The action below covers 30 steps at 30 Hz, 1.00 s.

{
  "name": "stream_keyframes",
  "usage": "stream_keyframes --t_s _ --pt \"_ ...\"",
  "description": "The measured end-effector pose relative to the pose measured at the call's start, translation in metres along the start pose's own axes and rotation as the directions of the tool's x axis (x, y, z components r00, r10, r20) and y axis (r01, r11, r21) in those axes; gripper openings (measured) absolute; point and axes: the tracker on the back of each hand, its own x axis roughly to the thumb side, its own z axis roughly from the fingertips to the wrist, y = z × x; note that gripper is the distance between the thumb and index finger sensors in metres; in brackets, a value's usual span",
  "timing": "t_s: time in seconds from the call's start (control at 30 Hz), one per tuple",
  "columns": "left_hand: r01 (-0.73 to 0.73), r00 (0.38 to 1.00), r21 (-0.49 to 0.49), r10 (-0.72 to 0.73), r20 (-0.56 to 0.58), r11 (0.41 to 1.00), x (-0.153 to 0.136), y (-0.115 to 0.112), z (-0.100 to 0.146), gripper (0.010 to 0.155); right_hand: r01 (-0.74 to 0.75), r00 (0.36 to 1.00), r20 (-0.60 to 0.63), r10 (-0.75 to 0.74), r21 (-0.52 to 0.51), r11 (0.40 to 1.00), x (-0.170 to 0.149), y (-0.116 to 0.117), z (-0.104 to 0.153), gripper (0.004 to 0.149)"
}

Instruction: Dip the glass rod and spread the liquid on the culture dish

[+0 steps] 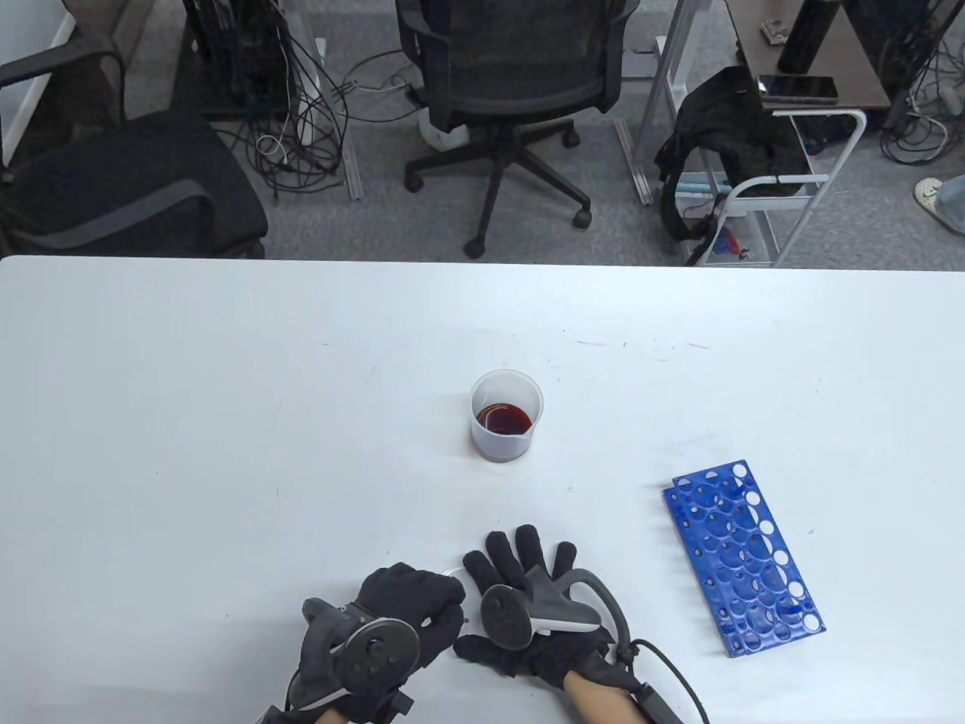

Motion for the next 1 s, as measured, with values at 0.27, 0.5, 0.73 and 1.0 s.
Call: stream_keyframes --t_s 0.27,0.5,0.73,1.0 --pt "0.004 1.000 0.021 -0.004 0.015 1.000 0.0061 -0.0045 0.0015 0.037 0.000 1.000 0.000 0.000 0.000 1.000 -0.0001 0.0001 -0.0001 0.101" --pt "0.021 1.000 0.047 -0.021 0.009 0.999 0.0091 -0.0083 0.0014 0.037 0.000 1.000 0.000 0.000 0.000 1.000 -0.0001 0.0001 -0.0001 0.101" --pt "0.052 0.999 0.062 -0.052 -0.006 0.997 0.0106 -0.0079 -0.0018 0.038 0.000 1.000 0.000 0.000 0.000 1.000 -0.0001 0.0001 -0.0001 0.101" --pt "0.089 0.996 0.073 -0.088 -0.019 0.993 0.0094 -0.0028 -0.0052 0.038 0.000 1.000 0.000 0.000 0.000 1.000 -0.0001 0.0001 -0.0001 0.101"
